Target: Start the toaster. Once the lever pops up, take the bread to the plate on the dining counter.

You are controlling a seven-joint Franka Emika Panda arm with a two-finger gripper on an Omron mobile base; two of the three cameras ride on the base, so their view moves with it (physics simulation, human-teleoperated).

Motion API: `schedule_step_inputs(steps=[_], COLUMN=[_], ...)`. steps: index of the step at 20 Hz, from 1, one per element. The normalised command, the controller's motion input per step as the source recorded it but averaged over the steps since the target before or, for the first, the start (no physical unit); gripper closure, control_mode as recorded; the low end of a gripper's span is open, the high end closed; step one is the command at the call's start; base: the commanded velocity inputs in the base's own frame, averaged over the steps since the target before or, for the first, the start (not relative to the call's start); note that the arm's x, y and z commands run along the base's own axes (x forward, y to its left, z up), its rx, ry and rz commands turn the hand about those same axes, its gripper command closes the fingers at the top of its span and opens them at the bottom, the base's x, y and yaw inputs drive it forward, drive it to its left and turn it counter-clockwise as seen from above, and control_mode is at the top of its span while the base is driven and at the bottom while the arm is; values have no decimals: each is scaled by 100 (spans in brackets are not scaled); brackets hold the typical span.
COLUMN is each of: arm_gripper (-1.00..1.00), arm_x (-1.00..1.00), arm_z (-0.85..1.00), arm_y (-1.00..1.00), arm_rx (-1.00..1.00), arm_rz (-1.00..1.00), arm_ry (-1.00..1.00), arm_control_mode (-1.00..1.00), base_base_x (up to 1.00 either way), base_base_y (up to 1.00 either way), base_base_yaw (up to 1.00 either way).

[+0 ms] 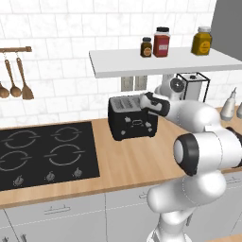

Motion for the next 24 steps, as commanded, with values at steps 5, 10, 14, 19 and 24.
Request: schedule_step_inputs(steps=[5,10,14,19,24], arm_gripper=[-100,-100,-100,-100,-100], arm_x=[0,0,0,-1,-2], arm_z=[12,-1,-11,-19,-13], arm_y=[0,0,0,0,0], arm_rx=[0,0,0,0,0], arm_rz=[0,0,0,0,0], arm_ry=[2,1,0,0,0], arm_control_mode=[-100,-100,-100,-100,-100], base_base_x=[0,0,0,0,0], base_base_y=[0,0,0,0,0], base_base_yaw=[0,0,0,0,0])
